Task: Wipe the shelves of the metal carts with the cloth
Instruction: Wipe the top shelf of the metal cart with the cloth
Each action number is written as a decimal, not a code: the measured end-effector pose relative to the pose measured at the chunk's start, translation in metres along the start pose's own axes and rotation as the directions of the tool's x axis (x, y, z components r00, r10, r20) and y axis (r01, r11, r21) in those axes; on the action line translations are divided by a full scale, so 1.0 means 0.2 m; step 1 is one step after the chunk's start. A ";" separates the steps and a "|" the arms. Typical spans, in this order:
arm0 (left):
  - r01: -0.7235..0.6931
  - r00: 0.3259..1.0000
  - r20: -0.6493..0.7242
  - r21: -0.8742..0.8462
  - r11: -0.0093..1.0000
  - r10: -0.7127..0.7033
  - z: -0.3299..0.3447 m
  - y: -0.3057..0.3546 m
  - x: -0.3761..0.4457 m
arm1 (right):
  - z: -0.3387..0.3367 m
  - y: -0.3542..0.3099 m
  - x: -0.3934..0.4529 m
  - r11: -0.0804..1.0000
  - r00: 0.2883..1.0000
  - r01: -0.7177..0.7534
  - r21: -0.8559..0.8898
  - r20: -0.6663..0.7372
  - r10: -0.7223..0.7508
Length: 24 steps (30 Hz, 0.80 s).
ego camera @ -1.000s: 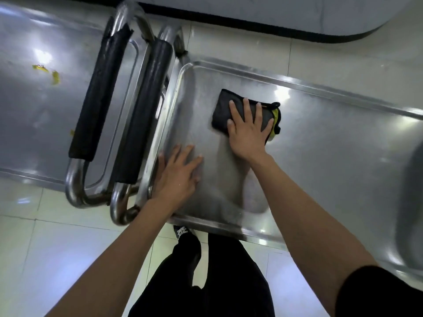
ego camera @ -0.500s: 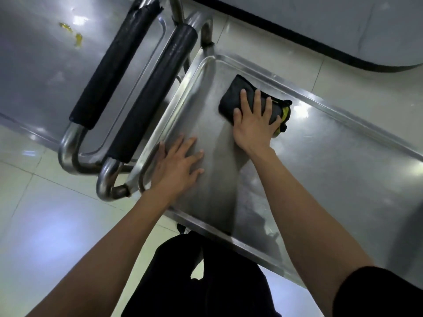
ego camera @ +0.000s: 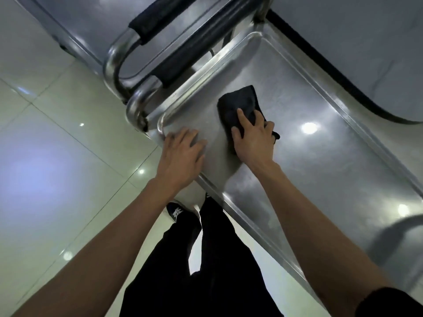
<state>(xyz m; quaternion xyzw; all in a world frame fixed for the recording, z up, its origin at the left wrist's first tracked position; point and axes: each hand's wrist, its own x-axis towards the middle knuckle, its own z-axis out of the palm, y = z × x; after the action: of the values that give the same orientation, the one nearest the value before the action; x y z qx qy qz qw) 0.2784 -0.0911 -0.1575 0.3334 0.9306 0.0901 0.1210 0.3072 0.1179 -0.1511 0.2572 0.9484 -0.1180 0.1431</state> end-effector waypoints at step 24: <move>0.415 0.848 -0.241 -0.252 0.874 -0.472 0.16 0.15 -0.32 | 0.18 -0.41 0.12 0.457 0.457 0.889 -0.016 0.100 -0.884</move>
<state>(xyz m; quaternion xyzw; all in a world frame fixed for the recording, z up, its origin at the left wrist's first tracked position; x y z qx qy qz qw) 0.3537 -0.1058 -0.1705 0.0781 0.9769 0.1969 0.0295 0.2529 0.0489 -0.1806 -0.2830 0.9408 -0.1536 0.1059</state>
